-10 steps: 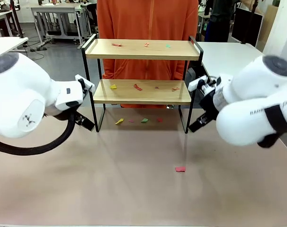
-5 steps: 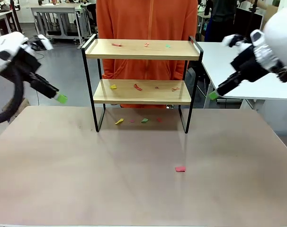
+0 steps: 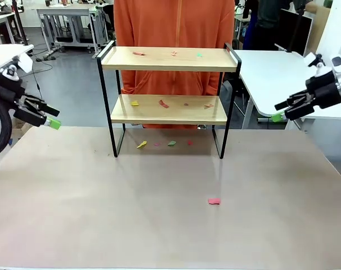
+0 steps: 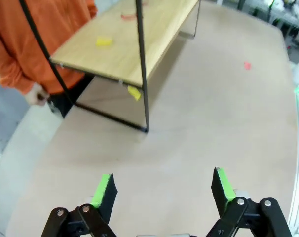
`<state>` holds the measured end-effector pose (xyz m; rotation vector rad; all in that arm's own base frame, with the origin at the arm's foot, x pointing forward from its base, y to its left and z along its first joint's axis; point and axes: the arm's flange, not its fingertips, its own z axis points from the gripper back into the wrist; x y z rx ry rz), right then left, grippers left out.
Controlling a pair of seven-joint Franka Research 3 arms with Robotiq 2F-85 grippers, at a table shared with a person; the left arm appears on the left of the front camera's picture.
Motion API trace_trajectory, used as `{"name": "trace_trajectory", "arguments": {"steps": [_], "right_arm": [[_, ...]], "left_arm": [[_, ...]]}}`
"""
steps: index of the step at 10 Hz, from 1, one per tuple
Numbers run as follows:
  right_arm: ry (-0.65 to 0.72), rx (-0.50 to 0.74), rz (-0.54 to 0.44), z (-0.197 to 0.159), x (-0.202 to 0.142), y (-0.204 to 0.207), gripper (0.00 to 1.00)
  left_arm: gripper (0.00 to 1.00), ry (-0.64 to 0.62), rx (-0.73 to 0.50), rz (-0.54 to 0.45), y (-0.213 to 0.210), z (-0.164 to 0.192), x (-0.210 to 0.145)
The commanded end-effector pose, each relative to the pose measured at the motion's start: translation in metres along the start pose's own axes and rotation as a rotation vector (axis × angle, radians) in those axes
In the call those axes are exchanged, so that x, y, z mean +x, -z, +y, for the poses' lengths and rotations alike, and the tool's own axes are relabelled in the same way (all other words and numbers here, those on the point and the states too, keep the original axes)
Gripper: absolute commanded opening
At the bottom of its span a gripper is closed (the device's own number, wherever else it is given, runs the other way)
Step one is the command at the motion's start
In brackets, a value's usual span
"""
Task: Clean the shelf.
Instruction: Pick up the Duster handed by the human.
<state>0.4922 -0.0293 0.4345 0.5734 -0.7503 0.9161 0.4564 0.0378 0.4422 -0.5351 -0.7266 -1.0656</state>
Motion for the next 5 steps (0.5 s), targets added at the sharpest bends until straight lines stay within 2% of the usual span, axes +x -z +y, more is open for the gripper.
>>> {"name": "trace_trajectory", "arguments": {"steps": [1,4,5], "right_arm": [[-0.075,0.025,0.015,0.0159,0.0165,-0.0029,1.0],[-0.075,0.025,0.015,0.0159,0.0165,-0.0029,1.0],[-0.075,0.025,0.015,0.0159,0.0165,-0.0029,1.0]], "left_arm": [[1.0,0.019,-0.004,-0.034,-0.0079,-0.0061,0.0122],[1.0,0.019,-0.004,-0.034,-0.0079,-0.0061,0.0122],[1.0,-0.004,0.0,0.006,-0.001,-0.0053,0.0089]]}}
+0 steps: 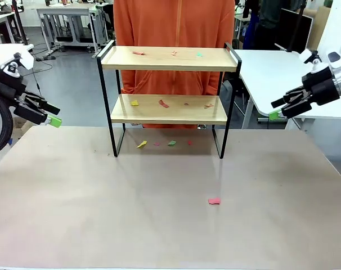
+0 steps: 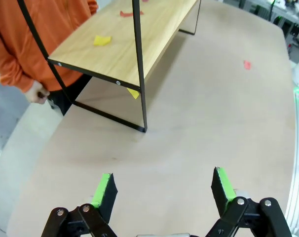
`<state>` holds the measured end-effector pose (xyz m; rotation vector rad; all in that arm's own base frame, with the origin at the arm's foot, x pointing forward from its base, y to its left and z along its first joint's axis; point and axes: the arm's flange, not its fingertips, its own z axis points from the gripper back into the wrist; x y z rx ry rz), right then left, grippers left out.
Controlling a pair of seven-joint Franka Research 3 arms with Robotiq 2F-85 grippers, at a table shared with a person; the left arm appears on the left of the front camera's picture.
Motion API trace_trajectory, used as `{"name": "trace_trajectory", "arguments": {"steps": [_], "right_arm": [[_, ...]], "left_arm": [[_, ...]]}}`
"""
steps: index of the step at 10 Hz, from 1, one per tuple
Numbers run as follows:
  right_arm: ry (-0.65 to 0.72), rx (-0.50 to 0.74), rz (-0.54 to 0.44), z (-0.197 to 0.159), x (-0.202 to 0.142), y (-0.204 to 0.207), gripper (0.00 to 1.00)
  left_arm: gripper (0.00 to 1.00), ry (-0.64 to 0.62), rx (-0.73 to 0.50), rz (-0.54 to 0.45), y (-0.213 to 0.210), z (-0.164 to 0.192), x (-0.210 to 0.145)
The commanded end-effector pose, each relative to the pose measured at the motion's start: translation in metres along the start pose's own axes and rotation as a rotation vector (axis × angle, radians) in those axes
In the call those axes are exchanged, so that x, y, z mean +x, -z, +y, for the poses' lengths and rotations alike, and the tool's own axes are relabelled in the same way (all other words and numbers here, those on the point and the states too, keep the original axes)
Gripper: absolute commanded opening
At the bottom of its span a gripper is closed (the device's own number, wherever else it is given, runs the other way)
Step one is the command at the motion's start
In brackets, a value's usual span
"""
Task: Clean the shelf.
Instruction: Pick up the Duster handed by the human.
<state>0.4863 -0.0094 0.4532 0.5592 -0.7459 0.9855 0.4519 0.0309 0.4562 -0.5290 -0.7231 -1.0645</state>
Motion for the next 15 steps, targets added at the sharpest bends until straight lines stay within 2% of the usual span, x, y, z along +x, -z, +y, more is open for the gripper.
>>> {"name": "trace_trajectory", "arguments": {"steps": [1,2,3,4,6,8,11,15], "right_arm": [[0.006,-0.002,0.001,-0.002,-0.003,0.002,1.0],[0.068,0.072,-0.058,-0.039,-0.01,0.005,1.0],[0.07,0.152,-0.111,-0.068,-0.025,0.009,1.0],[0.066,0.213,-0.171,-0.083,-0.037,0.01,1.0],[0.032,0.248,-0.271,-0.117,-0.06,0.015,1.0],[-0.081,0.255,-0.372,-0.149,-0.082,0.016,1.0],[-0.2,0.222,-0.481,-0.167,-0.095,0.004,1.0],[-0.233,0.164,-0.542,-0.171,-0.1,-0.009,1.0]], "left_arm": [[1.0,0.041,-0.173,0.026,0.011,0.012,-0.006],[1.0,0.01,-0.185,-0.027,0.013,0.027,-0.012],[1.0,-0.001,-0.201,-0.103,0.015,0.047,-0.021],[1.0,0.009,-0.216,-0.166,0.019,0.066,-0.03],[1.0,0.051,-0.218,-0.245,0.034,0.097,-0.049],[1.0,0.159,-0.138,-0.4,0.049,0.122,-0.067],[1.0,0.199,-0.104,-0.603,0.057,0.14,-0.076],[1.0,0.148,-0.2,-0.671,0.046,0.15,-0.075]]}}
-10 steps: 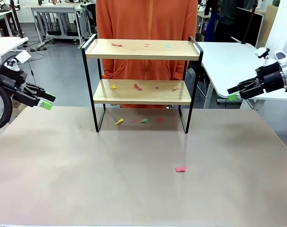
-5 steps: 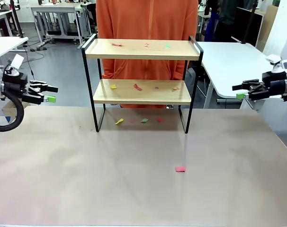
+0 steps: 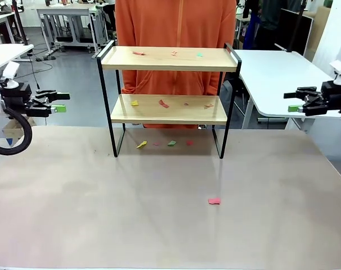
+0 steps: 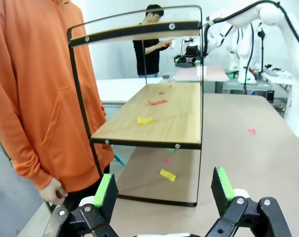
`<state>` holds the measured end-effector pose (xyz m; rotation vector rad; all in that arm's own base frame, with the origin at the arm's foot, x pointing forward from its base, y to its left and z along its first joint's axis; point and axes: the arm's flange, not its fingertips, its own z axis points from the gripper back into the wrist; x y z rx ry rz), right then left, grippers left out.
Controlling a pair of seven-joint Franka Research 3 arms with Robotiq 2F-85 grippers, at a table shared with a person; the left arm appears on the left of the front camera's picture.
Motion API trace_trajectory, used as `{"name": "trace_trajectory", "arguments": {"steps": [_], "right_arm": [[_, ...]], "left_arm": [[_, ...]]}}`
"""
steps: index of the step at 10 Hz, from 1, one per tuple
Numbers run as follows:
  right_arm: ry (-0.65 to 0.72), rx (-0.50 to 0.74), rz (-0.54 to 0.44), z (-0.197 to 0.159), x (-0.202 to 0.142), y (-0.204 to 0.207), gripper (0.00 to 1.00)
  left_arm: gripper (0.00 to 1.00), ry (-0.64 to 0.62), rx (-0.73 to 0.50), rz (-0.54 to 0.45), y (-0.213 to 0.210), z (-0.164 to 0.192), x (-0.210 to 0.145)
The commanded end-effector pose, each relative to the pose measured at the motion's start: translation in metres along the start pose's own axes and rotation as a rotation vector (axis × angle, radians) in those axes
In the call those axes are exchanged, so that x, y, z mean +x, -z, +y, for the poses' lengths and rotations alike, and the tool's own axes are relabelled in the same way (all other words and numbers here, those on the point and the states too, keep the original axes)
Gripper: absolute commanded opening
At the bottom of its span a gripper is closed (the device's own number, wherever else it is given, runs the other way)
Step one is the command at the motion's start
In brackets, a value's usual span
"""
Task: Clean the shelf.
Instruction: Pick up the Duster handed by the human.
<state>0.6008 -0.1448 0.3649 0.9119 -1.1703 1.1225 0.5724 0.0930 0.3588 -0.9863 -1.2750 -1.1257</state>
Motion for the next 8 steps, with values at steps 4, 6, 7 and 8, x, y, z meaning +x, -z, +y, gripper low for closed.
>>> {"name": "trace_trajectory", "arguments": {"steps": [4,6,7,8], "right_arm": [[-0.05,-0.026,-0.072,-0.002,0.011,-0.011,1.0],[-0.051,-0.04,-0.079,-0.003,0.013,-0.014,1.0],[-0.051,-0.038,-0.081,-0.004,0.013,-0.015,1.0],[-0.051,-0.052,-0.085,-0.005,0.013,-0.017,1.0]], "left_arm": [[1.0,-0.06,-0.046,-0.103,-0.032,0.012,0.008],[1.0,-0.08,-0.079,-0.142,-0.043,0.016,0.006],[1.0,-0.095,-0.1,-0.159,-0.046,0.018,0.004],[1.0,-0.106,-0.114,-0.178,-0.049,0.021,0.002]]}}
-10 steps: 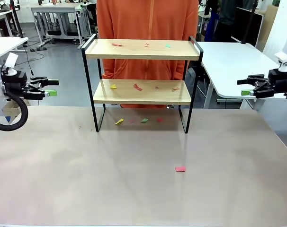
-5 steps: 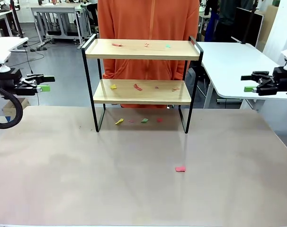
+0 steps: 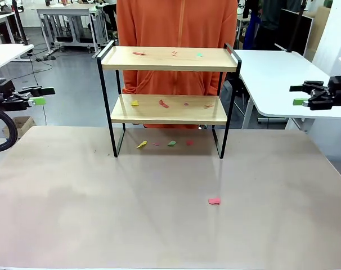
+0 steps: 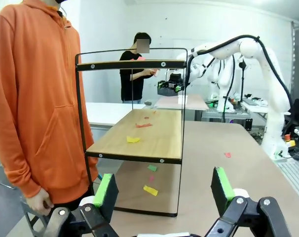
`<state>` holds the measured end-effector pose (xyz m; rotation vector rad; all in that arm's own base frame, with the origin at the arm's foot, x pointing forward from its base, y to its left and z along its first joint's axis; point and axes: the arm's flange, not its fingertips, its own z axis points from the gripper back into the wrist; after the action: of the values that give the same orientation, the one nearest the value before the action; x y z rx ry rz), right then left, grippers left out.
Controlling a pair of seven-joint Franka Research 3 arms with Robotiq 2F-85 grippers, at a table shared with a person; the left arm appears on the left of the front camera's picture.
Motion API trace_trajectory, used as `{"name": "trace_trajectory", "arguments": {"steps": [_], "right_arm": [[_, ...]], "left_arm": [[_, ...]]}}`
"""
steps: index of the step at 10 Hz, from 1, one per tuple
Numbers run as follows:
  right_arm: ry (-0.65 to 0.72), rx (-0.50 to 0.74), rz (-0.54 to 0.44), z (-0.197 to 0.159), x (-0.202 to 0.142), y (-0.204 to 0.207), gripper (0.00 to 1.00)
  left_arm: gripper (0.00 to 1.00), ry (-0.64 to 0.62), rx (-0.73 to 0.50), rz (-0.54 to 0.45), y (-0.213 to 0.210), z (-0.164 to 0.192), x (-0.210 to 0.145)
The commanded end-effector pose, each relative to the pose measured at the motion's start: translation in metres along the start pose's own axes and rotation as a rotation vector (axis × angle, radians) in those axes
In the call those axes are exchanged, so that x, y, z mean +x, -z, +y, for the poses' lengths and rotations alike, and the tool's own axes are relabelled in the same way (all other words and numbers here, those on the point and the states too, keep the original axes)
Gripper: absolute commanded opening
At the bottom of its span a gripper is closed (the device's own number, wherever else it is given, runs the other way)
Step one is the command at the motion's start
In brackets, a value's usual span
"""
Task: Clean the shelf.
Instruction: Pick up the Duster handed by the human.
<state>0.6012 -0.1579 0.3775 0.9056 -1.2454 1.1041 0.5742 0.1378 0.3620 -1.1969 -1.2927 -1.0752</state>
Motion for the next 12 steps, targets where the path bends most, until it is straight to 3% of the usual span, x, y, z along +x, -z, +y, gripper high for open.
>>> {"name": "trace_trajectory", "arguments": {"steps": [1,2,3,12], "right_arm": [[-0.025,-0.031,-0.03,-0.002,0.003,-0.003,1.0],[0.0,0.0,0.0,0.0,0.0,0.0,1.0],[0.0,0.0,0.0,0.0,0.0,0.0,1.0],[0.0,0.0,0.0,0.0,0.0,0.0,1.0]], "left_arm": [[1.0,-0.021,-0.025,-0.054,-0.008,0.011,0.004],[1.0,-0.025,-0.035,-0.08,-0.005,0.014,0.004],[1.0,-0.007,-0.015,-0.015,-0.003,0.002,-0.002],[1.0,-0.007,-0.015,-0.015,-0.003,0.002,-0.002]]}}
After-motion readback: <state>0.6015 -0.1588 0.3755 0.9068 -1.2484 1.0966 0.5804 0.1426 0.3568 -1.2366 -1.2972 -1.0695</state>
